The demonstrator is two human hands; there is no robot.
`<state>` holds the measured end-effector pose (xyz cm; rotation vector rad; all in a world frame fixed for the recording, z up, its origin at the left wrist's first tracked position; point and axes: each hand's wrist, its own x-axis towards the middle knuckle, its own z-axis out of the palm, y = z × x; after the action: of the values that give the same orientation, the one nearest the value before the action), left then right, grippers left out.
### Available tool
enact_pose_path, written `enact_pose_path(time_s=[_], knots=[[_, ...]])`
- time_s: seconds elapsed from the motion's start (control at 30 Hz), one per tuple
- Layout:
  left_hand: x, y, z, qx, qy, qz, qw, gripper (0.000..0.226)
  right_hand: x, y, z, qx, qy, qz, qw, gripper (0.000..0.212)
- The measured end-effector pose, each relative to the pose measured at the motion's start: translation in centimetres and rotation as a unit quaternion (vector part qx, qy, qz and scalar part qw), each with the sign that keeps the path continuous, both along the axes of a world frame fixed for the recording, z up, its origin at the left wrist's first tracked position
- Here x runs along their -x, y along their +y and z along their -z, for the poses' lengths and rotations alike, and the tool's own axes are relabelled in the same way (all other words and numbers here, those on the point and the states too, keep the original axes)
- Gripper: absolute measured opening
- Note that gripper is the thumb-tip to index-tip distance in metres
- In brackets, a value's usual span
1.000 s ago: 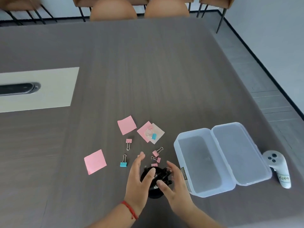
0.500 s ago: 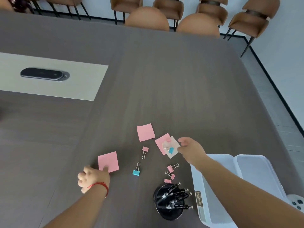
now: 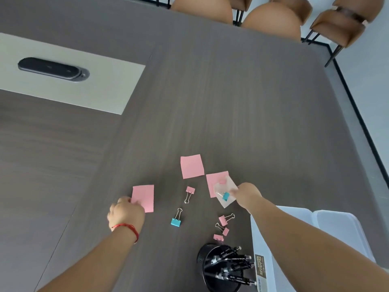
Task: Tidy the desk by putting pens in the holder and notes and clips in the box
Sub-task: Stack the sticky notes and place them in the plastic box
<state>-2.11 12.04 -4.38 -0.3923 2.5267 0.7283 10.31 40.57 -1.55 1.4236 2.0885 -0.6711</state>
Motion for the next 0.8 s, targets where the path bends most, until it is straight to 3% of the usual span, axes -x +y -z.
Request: enact_pose_path(time_s=[0.17, 0.33, 0.47, 0.6, 0.73, 0.8], knots=[[2.3, 4.8, -3.5, -0.220, 0.060, -0.032, 0.973, 0.012, -0.5, 0.2, -2.4, -0.039, 0.047, -0.086, 0.994, 0.012], [4.6, 10.8, -5.0, -0.270, 0.002, 0.048, 0.962, 0.009, -0.4, 1.4, -4.6, -0.096, 0.084, -0.113, 0.985, 0.018], [5.2, 13.7, -3.6, -0.242, -0.051, 0.090, 0.965, 0.014, 0.0, 3.1, -4.8, -0.059, 0.107, -0.059, 0.991, 0.016], [5.6, 15.1, -2.9, -0.137, -0.027, 0.176, 0.975, 0.009, 0.8, 3.7, -4.0, -0.003, 0.185, 0.031, 0.982, 0.017], [5.2, 15.5, -1.6, -0.019, 0.008, 0.251, 0.968, 0.027, 2.1, 3.2, -1.5, 0.039, 0.113, -0.062, 0.991, 0.022], [4.8, 15.7, -1.0, -0.006, 0.008, 0.292, 0.956, 0.042, 2.5, 2.8, -0.2, 0.020, 0.076, -0.104, 0.991, 0.019]])
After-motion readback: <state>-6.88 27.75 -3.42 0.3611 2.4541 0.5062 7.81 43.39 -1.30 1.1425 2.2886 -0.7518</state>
